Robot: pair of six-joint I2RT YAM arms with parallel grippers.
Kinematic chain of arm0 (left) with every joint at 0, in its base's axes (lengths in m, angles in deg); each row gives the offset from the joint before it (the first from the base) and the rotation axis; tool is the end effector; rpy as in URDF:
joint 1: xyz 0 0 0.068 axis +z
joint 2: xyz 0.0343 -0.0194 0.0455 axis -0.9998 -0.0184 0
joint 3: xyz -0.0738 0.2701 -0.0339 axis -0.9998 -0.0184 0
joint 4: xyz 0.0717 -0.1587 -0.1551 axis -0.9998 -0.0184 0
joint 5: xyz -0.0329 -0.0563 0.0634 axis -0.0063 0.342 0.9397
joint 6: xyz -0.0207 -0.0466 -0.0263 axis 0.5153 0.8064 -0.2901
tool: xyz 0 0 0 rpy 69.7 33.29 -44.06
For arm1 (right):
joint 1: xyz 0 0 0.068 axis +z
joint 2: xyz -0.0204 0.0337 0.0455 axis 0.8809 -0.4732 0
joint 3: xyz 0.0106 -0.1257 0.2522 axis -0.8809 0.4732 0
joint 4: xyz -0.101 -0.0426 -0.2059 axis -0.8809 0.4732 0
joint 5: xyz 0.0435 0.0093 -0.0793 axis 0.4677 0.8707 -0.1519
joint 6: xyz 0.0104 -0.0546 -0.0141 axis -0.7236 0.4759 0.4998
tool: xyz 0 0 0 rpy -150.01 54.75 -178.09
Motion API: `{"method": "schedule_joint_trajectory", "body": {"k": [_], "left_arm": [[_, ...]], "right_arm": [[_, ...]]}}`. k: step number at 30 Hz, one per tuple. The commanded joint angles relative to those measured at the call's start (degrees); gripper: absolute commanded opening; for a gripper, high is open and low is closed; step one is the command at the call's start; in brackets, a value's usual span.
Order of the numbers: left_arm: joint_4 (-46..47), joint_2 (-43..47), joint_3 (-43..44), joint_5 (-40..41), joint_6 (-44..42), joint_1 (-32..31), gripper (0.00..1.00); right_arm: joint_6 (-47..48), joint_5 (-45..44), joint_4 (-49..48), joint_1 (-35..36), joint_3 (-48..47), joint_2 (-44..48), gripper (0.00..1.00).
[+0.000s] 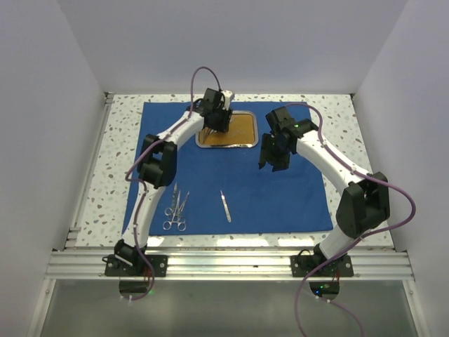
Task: Open and lay out the surgical kit
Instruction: Pick up the medical item from the container.
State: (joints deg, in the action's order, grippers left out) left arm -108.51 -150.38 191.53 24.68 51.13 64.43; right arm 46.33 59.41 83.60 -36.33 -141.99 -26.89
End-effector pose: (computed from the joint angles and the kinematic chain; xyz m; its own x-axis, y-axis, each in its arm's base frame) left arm 0.4884 -0.2285 0.1815 -0.7243 0.1966 -0.6608 0.4044 0.8974 -0.1764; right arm 0.2771 0.1315 0.2907 -0.9292 0.1825 -0.3214 0.1160 0.9696 0.2152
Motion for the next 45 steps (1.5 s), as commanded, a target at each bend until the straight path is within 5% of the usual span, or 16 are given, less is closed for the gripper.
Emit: {"method": "schedule_joint_trajectory", "body": {"k": [1, 12, 20, 28, 34, 45], "left_arm": [[2.1, -0.8, 0.8, 4.6, -1.8, -0.8, 0.48], [-2.1, -7.6, 7.1, 14.0, -9.6, -1.2, 0.51], [-11.7, -8.2, 4.1, 7.6, -10.5, -1.4, 0.28], [-18.9, -5.5, -6.5, -4.2, -7.5, -1.5, 0.19], [-19.5, -4.5, -8.1, -6.7, -5.7, -2.0, 0.00], [-12.1, 3.8, -2.3, -15.5, 0.0, -2.0, 0.00]], "right_arm": [[0.0, 1.1, -0.1, -0.1, -0.9, 2.0, 0.52], [0.9, 1.3, 0.5, -0.1, -3.1, -0.7, 0.52], [0.6, 1.6, 0.0, -0.1, -4.0, -2.9, 0.52], [-1.0, 2.3, -2.0, -0.1, -2.6, -3.0, 0.51], [-1.6, 2.3, -2.7, -0.1, -1.3, -2.4, 0.51], [-2.3, 2.6, -2.6, -0.2, -1.6, -1.5, 0.51]]}}
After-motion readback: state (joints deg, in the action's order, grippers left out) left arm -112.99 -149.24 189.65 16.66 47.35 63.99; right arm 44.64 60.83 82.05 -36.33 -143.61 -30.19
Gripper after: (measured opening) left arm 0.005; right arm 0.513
